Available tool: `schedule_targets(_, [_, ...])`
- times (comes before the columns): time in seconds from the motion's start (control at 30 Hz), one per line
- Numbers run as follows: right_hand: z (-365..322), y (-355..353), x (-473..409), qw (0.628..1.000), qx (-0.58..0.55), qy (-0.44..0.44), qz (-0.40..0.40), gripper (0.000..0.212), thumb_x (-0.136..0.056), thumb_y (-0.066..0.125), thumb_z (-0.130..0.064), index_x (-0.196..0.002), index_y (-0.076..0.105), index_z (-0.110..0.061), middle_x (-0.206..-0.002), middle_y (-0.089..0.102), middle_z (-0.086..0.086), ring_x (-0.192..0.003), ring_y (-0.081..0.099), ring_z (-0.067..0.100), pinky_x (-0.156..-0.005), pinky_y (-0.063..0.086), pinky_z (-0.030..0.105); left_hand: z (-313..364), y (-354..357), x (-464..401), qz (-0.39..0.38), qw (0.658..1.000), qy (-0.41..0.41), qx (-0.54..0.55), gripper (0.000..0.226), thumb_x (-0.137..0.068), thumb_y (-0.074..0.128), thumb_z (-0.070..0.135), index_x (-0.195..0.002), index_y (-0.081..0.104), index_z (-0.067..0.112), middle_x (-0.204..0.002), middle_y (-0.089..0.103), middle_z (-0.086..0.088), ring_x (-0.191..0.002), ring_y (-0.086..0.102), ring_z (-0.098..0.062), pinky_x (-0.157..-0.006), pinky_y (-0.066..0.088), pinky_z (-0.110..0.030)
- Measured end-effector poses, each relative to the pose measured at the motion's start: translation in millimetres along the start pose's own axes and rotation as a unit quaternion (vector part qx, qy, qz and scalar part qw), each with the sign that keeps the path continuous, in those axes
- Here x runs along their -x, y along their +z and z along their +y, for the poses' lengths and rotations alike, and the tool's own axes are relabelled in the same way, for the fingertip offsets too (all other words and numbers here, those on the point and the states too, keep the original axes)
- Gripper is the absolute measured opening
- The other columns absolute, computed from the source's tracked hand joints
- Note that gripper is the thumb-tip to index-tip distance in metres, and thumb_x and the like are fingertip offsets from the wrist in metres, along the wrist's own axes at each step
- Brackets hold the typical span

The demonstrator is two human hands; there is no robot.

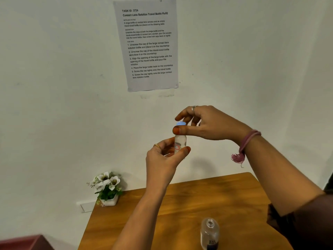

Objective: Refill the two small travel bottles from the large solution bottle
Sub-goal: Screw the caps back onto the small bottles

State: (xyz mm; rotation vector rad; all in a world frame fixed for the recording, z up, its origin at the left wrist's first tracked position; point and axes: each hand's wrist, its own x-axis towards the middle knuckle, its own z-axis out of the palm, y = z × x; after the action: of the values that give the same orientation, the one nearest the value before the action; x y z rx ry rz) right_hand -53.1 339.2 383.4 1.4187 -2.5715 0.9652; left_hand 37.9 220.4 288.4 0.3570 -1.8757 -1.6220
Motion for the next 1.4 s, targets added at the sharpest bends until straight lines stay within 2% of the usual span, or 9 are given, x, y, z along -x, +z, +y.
schedule_targets(0.17, [7,10,9,0.99,-0.132,-0.044,0.011,0.036,-0.085,0.065,-0.031,-0.12,0.06,-0.033,-0.115,0.066,-0.016,-0.108,0.059,-0.002,-0.096,0.045,0.028,-2,0,-1,0.001,1.0,-0.002,0.008,0.043,-0.071,0.082,0.024,-0.111,0.068,0.017,-0.098,0.073,0.001,-0.09,0.068,-0.012,-0.076,0.054,-0.021])
schedule_targets(0.37, [8,29,4,0.984,-0.13,0.013,0.123,0.041,-0.066,0.078,-0.046,-0.102,0.065,-0.029,-0.094,0.067,-0.012,-0.093,0.061,-0.002,-0.073,0.039,0.008,-4,0,-1,0.004,1.0,0.001,-0.001,0.042,-0.071,0.082,0.026,-0.11,0.069,0.018,-0.098,0.073,0.002,-0.091,0.068,-0.012,-0.072,0.053,-0.019])
schedule_targets(0.5, [15,19,9,0.968,-0.248,0.001,0.03,0.056,-0.074,0.066,-0.044,-0.126,0.054,-0.025,-0.12,0.064,-0.011,-0.111,0.059,0.003,-0.092,0.048,0.021,-4,-2,-3,0.006,1.0,0.006,0.0,0.044,-0.07,0.082,0.027,-0.111,0.068,0.019,-0.097,0.073,0.004,-0.088,0.068,-0.009,-0.068,0.051,-0.013])
schedule_targets(0.6, [20,18,11,0.96,-0.276,-0.019,0.042,0.036,-0.082,0.068,-0.019,-0.117,0.062,-0.019,-0.11,0.07,-0.004,-0.103,0.065,0.006,-0.089,0.052,0.022,-6,-2,-4,0.005,1.0,0.007,0.0,0.044,-0.07,0.082,0.026,-0.111,0.069,0.018,-0.098,0.073,0.003,-0.089,0.068,-0.011,-0.07,0.051,-0.015])
schedule_targets(0.7, [21,25,5,0.964,-0.247,0.003,0.098,0.039,-0.069,0.076,-0.034,-0.106,0.065,-0.025,-0.086,0.07,-0.006,-0.082,0.066,0.003,-0.075,0.051,0.018,-8,0,-4,0.003,1.0,0.0,0.004,0.044,-0.07,0.082,0.025,-0.112,0.068,0.017,-0.099,0.073,0.001,-0.092,0.068,-0.014,-0.075,0.053,-0.02])
schedule_targets(0.87, [24,25,5,0.956,-0.293,0.001,0.031,0.052,-0.075,0.068,-0.034,-0.125,0.054,-0.026,-0.112,0.067,-0.01,-0.102,0.064,0.003,-0.087,0.052,0.019,-9,1,-5,0.007,1.0,0.001,0.007,0.045,-0.07,0.082,0.025,-0.112,0.068,0.016,-0.1,0.072,0.001,-0.09,0.068,-0.012,-0.072,0.052,-0.016])
schedule_targets(1.07, [21,33,2,0.964,-0.247,0.021,0.097,0.048,-0.066,0.078,-0.037,-0.11,0.063,-0.027,-0.088,0.064,-0.006,-0.078,0.062,0.0,-0.074,0.052,0.017,-10,4,-5,0.007,1.0,-0.003,0.003,0.045,-0.069,0.082,0.027,-0.111,0.069,0.018,-0.099,0.072,0.003,-0.093,0.067,-0.012,-0.077,0.055,-0.023])
schedule_targets(1.2, [25,31,6,0.95,-0.313,0.008,0.023,0.057,-0.075,0.069,-0.033,-0.129,0.051,-0.025,-0.12,0.063,-0.007,-0.108,0.062,0.007,-0.09,0.051,0.023,-9,4,-5,0.005,1.0,-0.003,0.01,0.044,-0.07,0.082,0.024,-0.111,0.068,0.017,-0.099,0.072,0.002,-0.09,0.068,-0.01,-0.076,0.055,-0.019])
schedule_targets(1.4, [24,39,3,0.947,-0.315,0.006,0.069,0.041,-0.077,0.074,-0.016,-0.115,0.061,-0.021,-0.1,0.074,-0.002,-0.097,0.068,0.009,-0.09,0.051,0.027,-11,1,-5,0.004,1.0,-0.004,0.007,0.042,-0.072,0.081,0.024,-0.113,0.069,0.017,-0.099,0.073,0.003,-0.092,0.068,-0.011,-0.077,0.054,-0.02])
